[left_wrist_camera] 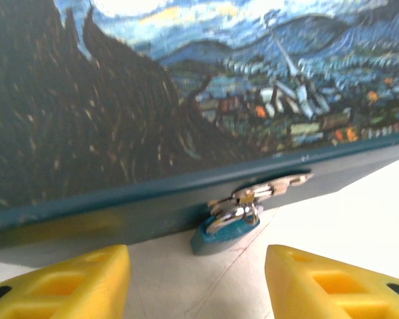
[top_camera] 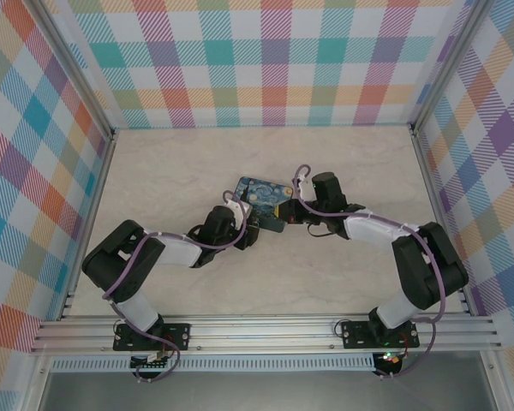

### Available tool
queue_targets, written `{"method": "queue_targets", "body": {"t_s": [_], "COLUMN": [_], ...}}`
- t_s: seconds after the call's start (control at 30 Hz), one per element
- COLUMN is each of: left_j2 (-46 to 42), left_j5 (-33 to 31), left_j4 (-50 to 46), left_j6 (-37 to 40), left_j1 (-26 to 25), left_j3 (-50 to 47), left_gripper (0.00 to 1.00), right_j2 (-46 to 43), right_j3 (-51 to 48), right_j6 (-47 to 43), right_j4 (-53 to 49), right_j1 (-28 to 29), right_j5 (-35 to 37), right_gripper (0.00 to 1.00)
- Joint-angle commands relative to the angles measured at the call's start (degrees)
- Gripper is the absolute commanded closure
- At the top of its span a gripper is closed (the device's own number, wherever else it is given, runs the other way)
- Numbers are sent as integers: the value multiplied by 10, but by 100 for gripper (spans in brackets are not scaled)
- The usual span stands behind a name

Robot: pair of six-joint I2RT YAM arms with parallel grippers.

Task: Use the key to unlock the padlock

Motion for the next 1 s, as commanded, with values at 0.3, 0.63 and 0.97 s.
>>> {"method": "queue_targets", "body": {"t_s": [0.3, 0.63, 0.97], "left_j2": [10, 4, 36], "left_j5": [69, 140, 171], "left_j4": [42, 78, 139], "left_j6": [1, 5, -15], "left_j1": [59, 74, 74], "left_j3": [-3, -27, -38], "left_gripper": [39, 38, 35], "right_j2": [85, 106, 109], "right_j3": [64, 47, 32], "right_j6": [25, 46, 48], "right_j4": [31, 27, 20], "right_j1": [-24, -24, -25], "right_j5": [-61, -47, -39], "right_gripper": [99, 99, 99]}}
